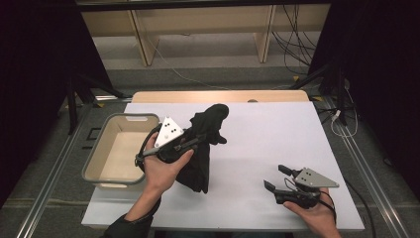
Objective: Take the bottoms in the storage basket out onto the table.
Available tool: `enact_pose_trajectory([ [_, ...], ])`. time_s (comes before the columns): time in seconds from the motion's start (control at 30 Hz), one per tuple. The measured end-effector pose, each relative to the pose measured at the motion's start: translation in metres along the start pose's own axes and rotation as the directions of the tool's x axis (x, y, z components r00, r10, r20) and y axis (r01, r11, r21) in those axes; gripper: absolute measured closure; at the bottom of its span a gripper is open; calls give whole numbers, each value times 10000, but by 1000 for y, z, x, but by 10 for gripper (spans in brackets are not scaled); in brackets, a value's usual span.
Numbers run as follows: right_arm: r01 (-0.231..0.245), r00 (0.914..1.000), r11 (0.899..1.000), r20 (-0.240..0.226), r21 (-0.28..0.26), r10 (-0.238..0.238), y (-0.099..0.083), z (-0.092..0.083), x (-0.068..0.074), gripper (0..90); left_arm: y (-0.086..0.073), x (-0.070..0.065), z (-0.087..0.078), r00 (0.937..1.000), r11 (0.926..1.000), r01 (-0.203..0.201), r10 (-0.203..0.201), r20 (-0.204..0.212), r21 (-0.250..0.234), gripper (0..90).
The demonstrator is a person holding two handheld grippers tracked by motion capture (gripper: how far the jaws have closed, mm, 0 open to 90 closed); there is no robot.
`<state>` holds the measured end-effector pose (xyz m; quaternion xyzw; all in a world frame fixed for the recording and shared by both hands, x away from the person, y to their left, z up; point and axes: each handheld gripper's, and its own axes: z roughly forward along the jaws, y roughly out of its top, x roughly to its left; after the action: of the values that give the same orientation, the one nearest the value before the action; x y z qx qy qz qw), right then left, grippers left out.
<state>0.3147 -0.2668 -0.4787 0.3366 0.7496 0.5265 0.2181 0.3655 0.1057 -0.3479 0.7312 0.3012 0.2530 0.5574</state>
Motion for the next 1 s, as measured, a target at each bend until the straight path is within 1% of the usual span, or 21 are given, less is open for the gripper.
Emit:
enact_pose_trajectory([
  [0.1, -3, 10000, 10000, 0, 0, 3, 0, 0, 0, 242, 0, -1, 4, 10000, 9999, -57, 57, 25, 96, 678],
  [0.4, -21, 10000, 10000, -1, -22, 21, 0, 0, 0, 242, -3, -4, 12, 9999, 9996, -71, 67, 134, 282, 678],
  [0.57, 27, 10000, 10000, 47, 63, -28, 0, -1, 0, 241, -5, -5, 16, 9998, 9992, -76, 69, 200, 382, 678],
  [1.0, 20, 10000, 10000, 25, 19, -20, 0, -1, 0, 241, -6, -8, 26, 9994, 9986, -82, 64, 348, 517, 678],
])
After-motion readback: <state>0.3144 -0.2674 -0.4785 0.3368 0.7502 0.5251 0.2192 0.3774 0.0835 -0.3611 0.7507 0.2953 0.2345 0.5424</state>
